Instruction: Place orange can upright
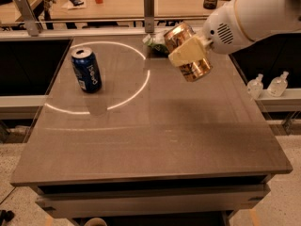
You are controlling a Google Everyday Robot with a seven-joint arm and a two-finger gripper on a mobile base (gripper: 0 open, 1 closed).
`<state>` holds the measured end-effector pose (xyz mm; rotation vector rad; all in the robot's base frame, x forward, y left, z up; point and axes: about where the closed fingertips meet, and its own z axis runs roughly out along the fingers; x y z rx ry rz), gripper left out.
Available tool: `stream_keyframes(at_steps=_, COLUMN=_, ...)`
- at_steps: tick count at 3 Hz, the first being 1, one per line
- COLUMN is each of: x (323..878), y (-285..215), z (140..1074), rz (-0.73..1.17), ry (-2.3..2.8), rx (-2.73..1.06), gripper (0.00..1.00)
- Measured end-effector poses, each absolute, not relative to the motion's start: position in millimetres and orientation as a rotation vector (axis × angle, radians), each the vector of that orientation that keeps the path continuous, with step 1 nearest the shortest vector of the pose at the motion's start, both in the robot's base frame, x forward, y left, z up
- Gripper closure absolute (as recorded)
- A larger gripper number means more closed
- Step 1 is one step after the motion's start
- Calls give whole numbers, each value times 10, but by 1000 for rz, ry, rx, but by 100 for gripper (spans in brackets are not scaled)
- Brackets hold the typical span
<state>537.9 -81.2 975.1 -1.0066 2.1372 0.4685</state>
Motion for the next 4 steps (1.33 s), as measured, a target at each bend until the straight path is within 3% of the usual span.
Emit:
stream_keyframes(at_steps=2, x=5173, y=-607, z=9994, rz=865, ry=1739, rx=-1135, gripper=100)
stream_keyframes(at_steps=4, x=4965, y=-629, z=9666, rz=838, ry=1451, rx=-1360, gripper=100)
